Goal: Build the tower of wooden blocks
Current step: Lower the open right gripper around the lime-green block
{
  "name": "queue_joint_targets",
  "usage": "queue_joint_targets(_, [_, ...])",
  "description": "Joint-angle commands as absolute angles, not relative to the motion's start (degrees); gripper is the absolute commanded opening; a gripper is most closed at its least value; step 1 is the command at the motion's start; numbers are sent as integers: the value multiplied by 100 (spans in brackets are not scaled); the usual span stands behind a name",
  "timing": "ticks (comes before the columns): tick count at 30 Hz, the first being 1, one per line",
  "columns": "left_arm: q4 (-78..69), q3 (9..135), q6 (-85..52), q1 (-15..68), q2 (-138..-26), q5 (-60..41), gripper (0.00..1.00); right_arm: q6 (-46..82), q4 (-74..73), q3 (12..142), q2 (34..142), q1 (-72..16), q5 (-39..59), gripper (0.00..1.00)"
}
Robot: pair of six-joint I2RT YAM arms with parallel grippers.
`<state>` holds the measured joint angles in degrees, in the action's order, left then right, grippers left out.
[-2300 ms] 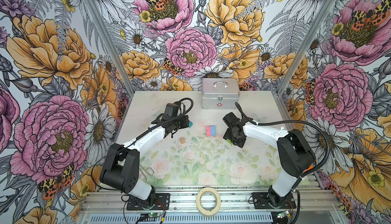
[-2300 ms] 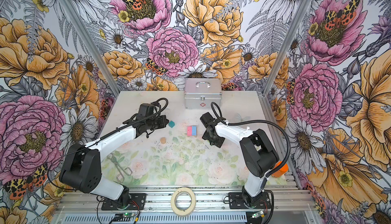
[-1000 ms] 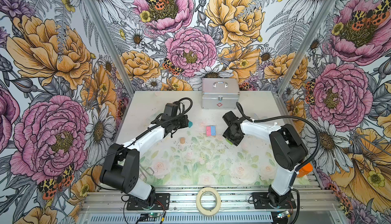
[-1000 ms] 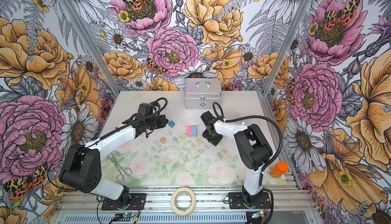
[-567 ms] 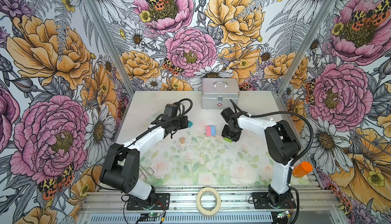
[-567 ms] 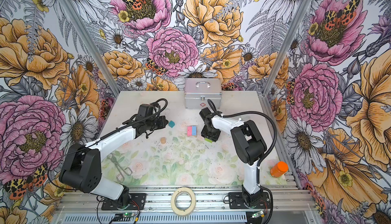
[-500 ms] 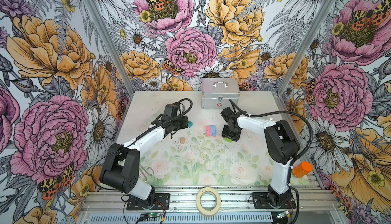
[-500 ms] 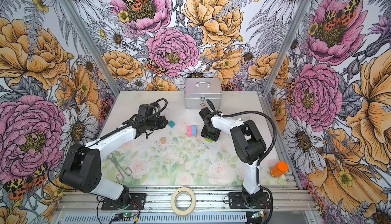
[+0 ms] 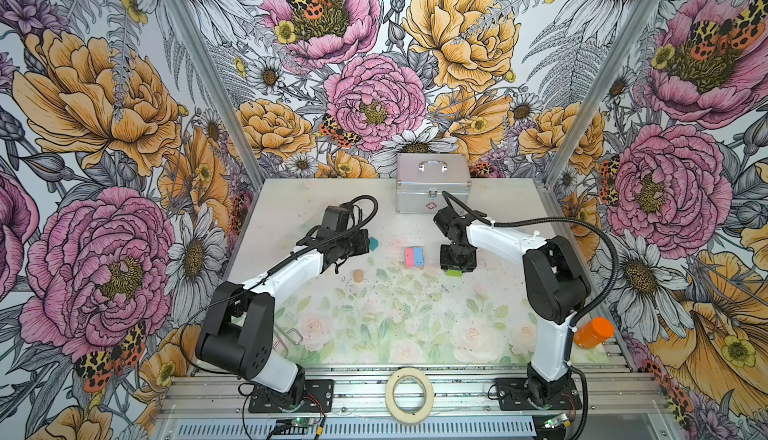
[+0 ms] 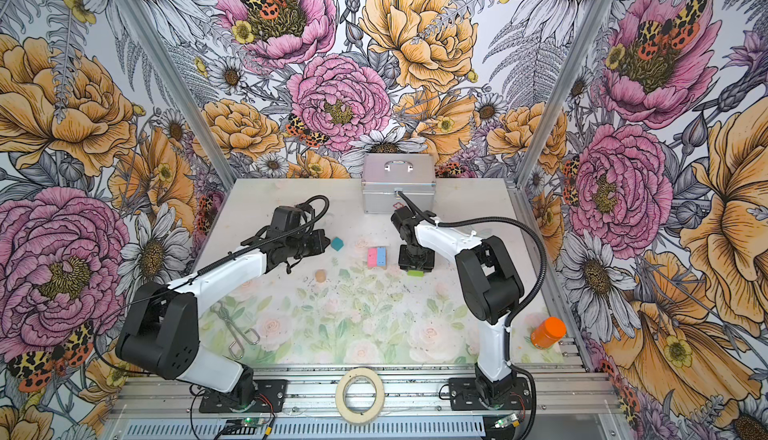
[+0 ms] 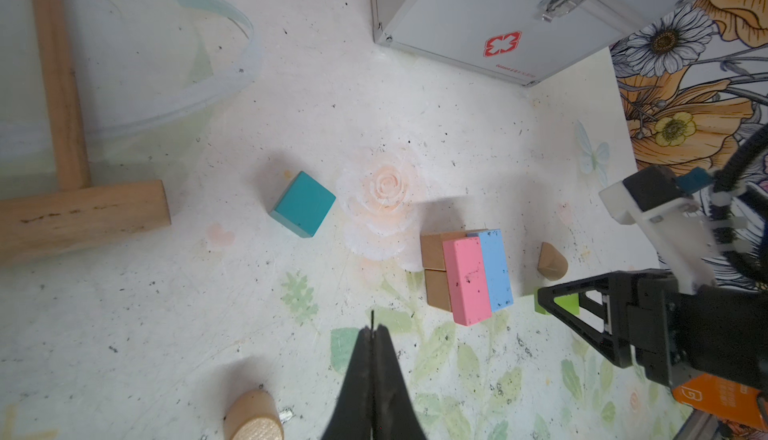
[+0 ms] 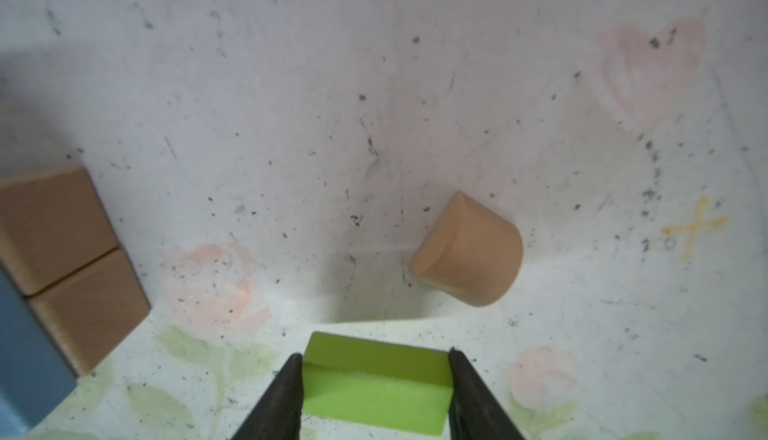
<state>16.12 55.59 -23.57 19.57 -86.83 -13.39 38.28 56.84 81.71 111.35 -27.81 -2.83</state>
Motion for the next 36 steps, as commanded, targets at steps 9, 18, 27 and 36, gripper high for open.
queue_joint_targets(9, [1494,5507,-2374,1970,-8516,-1314,0,3452,5571,8276,11315,-2867,-367,36])
queue_joint_targets(18, [1520,5554,-2379,2012,-8547,-1295,0,3480,5300,8157,11516,-3014,-202,43])
queue_joint_targets(27, [1547,5599,-2374,2053,-8587,-1284,0,3478,5291,8095,11481,-3062,-246,71])
queue_joint_targets(36, [1554,5586,-2360,2057,-8569,-1279,0,3876,5304,8087,11447,-3145,-392,71])
